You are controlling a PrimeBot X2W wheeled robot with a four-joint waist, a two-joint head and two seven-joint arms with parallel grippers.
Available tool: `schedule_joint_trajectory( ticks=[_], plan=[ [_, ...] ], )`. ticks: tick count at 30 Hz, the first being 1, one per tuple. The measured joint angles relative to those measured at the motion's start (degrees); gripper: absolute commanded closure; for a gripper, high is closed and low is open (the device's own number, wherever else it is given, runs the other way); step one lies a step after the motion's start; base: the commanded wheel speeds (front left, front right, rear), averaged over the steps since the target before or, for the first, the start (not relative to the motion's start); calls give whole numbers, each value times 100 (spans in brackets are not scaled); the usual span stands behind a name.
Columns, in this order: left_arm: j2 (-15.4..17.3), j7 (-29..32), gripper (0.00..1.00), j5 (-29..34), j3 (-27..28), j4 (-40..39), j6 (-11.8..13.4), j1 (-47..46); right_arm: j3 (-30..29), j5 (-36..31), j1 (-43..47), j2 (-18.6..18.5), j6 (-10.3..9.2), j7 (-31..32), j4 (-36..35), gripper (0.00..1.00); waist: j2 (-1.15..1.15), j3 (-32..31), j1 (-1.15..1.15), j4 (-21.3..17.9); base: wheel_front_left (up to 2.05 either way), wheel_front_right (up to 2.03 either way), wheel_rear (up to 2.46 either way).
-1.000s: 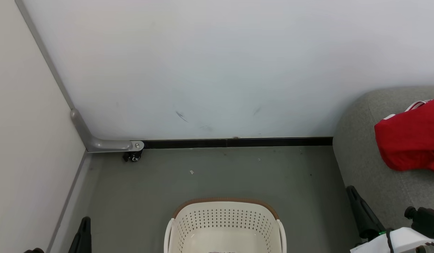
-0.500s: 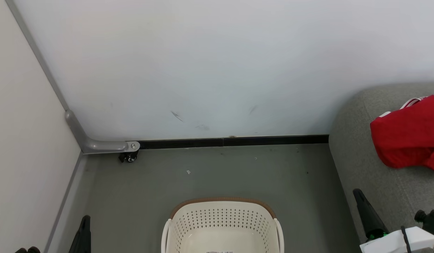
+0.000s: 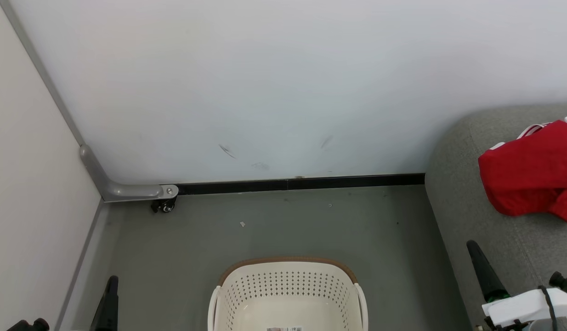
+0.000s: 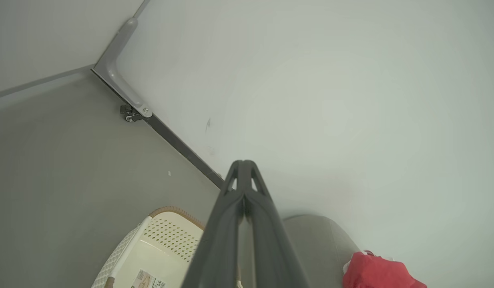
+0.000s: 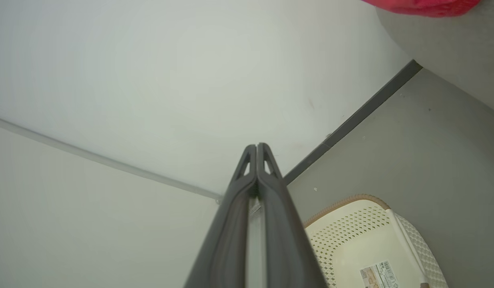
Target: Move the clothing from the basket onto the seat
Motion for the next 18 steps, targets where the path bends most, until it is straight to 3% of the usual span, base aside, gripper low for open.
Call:
schedule_joint_trajectory(
  ticks=[9, 18],
  plan=[
    [-45, 176, 100, -598, 60, 153, -52, -176, -78, 770, -140, 19, 1, 154, 148, 100, 0, 70, -29, -51, 0, 0, 0],
    [-123, 336, 100, -1202, 116, 312, -151, -324, -167, 1530, -277, 62, 1, 321, 283, 100, 0, 120, -35, -102, 0, 0, 0]
  ],
)
